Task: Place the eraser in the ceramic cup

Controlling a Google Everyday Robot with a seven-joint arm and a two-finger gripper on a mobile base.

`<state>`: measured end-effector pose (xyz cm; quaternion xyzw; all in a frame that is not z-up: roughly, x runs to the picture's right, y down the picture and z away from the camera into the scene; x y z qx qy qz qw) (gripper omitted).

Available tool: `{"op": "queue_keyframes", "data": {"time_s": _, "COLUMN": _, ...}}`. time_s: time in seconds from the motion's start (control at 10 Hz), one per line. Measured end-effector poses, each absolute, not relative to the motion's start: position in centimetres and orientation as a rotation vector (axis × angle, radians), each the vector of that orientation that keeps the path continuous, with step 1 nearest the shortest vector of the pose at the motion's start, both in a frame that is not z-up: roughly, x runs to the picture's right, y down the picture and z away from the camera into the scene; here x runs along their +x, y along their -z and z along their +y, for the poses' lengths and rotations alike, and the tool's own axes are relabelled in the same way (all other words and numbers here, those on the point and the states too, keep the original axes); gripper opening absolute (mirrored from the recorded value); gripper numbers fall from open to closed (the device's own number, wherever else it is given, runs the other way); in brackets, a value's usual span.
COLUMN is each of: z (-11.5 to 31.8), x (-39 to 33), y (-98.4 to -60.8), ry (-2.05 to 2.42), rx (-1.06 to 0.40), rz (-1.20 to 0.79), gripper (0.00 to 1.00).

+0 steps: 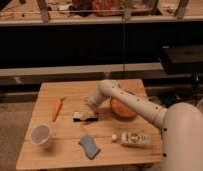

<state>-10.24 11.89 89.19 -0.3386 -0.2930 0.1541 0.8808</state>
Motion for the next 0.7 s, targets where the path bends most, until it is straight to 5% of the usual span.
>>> {"op": "queue_keyframes", "data": {"time_s": 0.7, "z": 12.08, "x": -10.56, "y": -89.50, "ry": -0.318, "rx": -0.715, "rz": -0.608, "gripper": 0.80}}
